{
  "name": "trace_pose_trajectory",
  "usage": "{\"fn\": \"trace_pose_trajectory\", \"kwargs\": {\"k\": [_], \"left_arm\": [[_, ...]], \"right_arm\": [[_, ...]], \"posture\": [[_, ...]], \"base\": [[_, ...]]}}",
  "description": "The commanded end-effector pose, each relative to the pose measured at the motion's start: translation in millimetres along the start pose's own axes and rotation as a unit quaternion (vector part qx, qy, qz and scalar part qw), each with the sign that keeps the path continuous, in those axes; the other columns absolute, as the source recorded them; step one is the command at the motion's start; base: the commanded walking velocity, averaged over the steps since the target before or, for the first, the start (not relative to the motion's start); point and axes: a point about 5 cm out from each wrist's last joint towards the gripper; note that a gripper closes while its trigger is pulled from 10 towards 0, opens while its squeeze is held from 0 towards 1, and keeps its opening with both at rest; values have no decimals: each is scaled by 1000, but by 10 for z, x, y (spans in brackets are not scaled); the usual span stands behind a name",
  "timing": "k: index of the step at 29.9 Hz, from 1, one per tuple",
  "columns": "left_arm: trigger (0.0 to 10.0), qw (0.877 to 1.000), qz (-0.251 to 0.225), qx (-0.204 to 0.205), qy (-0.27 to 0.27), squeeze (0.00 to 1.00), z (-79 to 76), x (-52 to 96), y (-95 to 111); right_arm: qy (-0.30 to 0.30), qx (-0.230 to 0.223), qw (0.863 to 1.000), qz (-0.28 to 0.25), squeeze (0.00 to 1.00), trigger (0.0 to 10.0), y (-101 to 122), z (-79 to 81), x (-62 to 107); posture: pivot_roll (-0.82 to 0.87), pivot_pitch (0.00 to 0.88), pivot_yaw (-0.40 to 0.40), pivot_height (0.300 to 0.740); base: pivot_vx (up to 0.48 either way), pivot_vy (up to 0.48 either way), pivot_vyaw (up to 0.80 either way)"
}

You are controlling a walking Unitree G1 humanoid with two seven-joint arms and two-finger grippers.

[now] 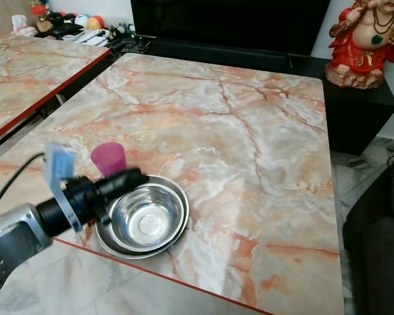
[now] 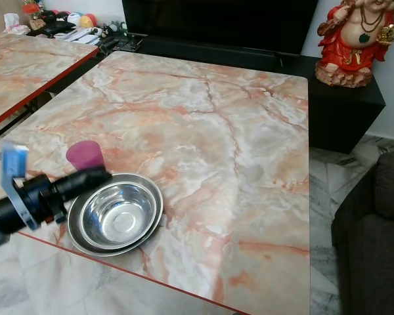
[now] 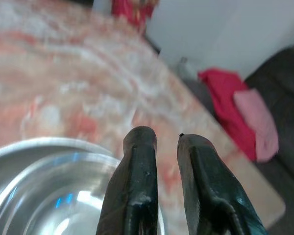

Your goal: Setting the table

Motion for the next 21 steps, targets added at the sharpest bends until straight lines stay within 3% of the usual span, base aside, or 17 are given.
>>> {"fn": "trace_pose_trajectory", "kwargs": {"k": [1, 6, 12, 21], "left_arm": [[10000, 999, 47, -6, 26, 0, 69, 43, -83], [10000, 990, 119, 17, 68, 0, 207, 81, -306], [10000, 988, 135, 34, 67, 0, 262, 39, -395], [10000, 986, 150, 25, 69, 0, 314, 2, -456]], "right_arm": [[3, -3, 1000, 12, 0, 10000, -61, 30, 9], [4, -5, 1000, 11, 0, 10000, -59, 36, 9], [4, -7, 1000, 11, 0, 10000, -57, 42, 9], [3, -9, 1000, 11, 0, 10000, -64, 42, 10]], "posture": [[82, 154, 35, 740], [79, 148, 44, 740], [77, 147, 48, 740], [71, 147, 51, 740]], "base": [[0, 0, 0], [0, 0, 0], [0, 0, 0], [0, 0, 0]]}}
Point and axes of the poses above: a point about 5 cm out from each wrist's last joint towards the gripper, its own x axis pointing back from the gripper into the wrist, its own y axis along the axis of the wrist's last joint, z = x × y, and after that the axes turned 1 degree about -x, right-handed
